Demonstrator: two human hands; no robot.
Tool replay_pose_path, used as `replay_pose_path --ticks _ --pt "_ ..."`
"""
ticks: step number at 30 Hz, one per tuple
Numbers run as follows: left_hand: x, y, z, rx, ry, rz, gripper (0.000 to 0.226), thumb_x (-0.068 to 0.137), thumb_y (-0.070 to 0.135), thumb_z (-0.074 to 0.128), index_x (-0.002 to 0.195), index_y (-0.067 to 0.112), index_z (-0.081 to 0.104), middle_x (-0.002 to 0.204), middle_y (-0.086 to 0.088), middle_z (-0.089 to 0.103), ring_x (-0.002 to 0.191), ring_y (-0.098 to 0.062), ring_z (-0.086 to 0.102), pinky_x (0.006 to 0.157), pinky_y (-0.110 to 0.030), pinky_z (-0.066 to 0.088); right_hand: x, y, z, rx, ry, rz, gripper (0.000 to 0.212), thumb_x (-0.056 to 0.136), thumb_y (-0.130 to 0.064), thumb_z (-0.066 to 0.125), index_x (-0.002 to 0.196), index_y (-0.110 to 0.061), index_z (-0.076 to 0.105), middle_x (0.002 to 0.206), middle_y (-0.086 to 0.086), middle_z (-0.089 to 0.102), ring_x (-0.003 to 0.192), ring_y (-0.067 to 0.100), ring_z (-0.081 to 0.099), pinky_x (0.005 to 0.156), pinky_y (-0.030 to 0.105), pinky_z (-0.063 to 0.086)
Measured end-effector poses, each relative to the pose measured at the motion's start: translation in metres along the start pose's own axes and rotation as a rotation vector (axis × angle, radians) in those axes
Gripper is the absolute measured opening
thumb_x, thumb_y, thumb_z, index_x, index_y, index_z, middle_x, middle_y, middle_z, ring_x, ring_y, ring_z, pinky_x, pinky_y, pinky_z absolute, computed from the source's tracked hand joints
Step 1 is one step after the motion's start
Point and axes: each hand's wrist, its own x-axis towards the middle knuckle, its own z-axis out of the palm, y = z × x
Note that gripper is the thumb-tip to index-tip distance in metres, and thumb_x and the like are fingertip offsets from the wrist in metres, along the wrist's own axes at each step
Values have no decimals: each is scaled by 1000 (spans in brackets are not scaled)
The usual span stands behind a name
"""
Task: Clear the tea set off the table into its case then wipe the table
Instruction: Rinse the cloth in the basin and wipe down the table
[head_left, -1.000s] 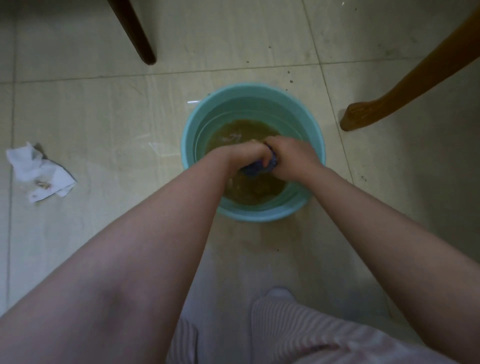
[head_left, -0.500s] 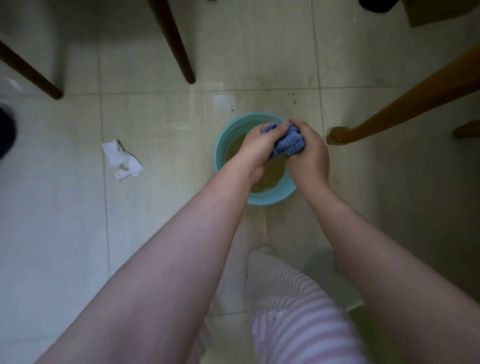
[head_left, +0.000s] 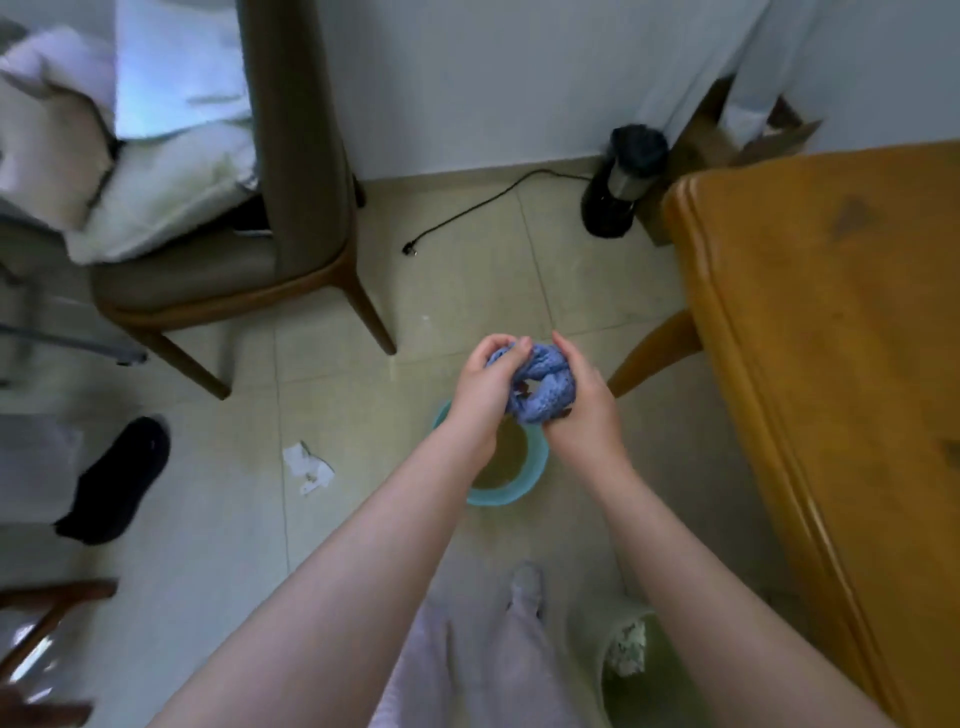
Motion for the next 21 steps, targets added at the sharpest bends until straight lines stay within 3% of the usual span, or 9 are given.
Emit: replay_pose_path --ticks 2,4,6,9,12,15,18,21 --pt "-18 27 18 -29 -19 0 16 92 12 62 79 17 55 78 -3 60 78 -20 58 75 -33 47 -8 -26 -28 104 -17 7 80 75 1 68 138 -40 42 131 0 55 117 6 55 98 22 45" --pt "-34 49 37 -29 -9 0 18 90 9 63 75 17 56 73 -3 60 72 -19 59 72 -33 47 -20 -48 -56 263 -6 44 72 77 17 57 132 -30 48 123 -1 59 106 -7 59 86 11 46" --pt "-49 69 61 2 3 2 22 87 8 65 70 18 55 69 -3 59 67 -20 57 64 -31 43 -35 -70 -86 534 18 110 58 82 22 46 123 -18 56 115 1 65 94 -1 66 76 15 51" --pt "-68 87 95 75 -43 20 19 85 9 67 71 16 57 71 -7 60 66 -21 57 65 -33 42 -52 -87 -118 766 101 154 38 91 10 46 116 -13 64 106 5 71 89 13 69 74 26 56" --pt "-86 98 132 175 -125 44 12 85 15 71 76 15 63 74 -6 65 70 -19 60 68 -34 45 -58 -88 -153 738 271 100 32 88 3 62 111 -19 66 105 -3 71 93 9 69 73 20 53" --pt "-97 102 169 335 -190 48 12 81 24 76 74 17 69 72 -3 65 66 -15 56 58 -27 42 -61 -77 -193 673 354 90 36 84 -4 70 113 -24 66 109 -8 69 97 5 67 79 23 54" --pt "-100 101 199 475 -236 88 20 80 25 77 66 14 67 63 -6 57 52 -15 46 45 -22 34 -66 -67 -224 686 363 134 33 83 -12 74 114 -19 67 108 -4 71 99 9 67 85 28 55" --pt "-105 97 234 597 -285 190 27 81 21 76 60 12 60 57 -3 53 42 -9 42 39 -21 31 -72 -62 -255 765 336 166 21 87 -19 71 106 -13 69 97 -1 74 91 12 70 74 21 54"
